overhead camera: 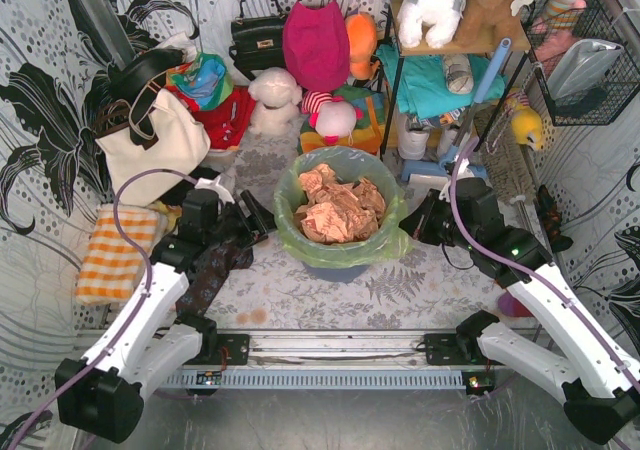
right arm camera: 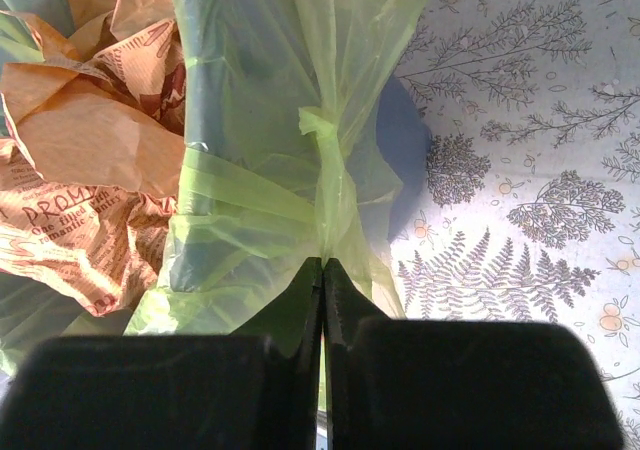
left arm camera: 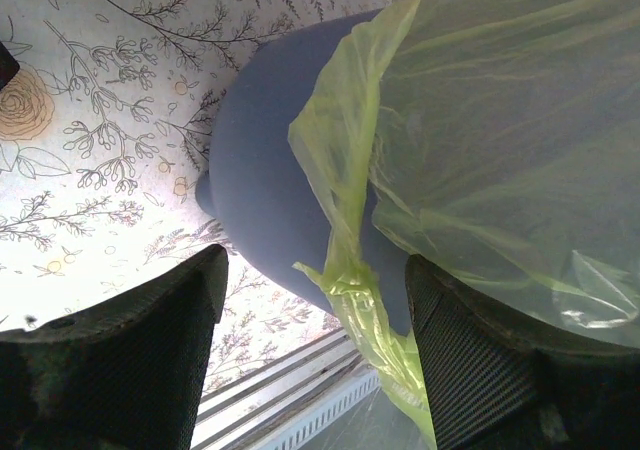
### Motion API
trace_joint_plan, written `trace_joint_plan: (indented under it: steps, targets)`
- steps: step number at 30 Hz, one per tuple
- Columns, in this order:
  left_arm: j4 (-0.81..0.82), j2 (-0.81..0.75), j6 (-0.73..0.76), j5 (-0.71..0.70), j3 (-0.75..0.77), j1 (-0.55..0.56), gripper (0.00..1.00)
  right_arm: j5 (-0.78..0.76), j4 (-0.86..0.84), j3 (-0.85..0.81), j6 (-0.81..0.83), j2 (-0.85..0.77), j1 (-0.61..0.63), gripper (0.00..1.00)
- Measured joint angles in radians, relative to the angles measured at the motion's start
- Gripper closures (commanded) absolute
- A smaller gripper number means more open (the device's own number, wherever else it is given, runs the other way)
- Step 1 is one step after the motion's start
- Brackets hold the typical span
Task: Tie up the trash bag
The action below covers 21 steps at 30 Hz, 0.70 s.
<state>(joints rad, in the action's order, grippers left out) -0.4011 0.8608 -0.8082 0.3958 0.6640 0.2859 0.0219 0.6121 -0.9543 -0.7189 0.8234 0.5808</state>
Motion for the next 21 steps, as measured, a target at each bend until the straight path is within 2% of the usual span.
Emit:
trace_joint_plan:
  steps: [9,12,21]
  targets:
    - [0.103,0.067,-0.01,0.033,-0.07,0.0,0.32,0.001,-0.008,0.001,-0.003,0.0,0.0,1.0]
    - [0.129,0.076,-0.013,0.042,-0.085,0.0,0.42,0.002,-0.015,0.007,-0.003,0.0,0.0,1.0]
    - [0.228,0.124,-0.027,0.062,-0.144,0.0,0.6,0.012,-0.022,0.026,-0.022,0.003,0.0,1.0]
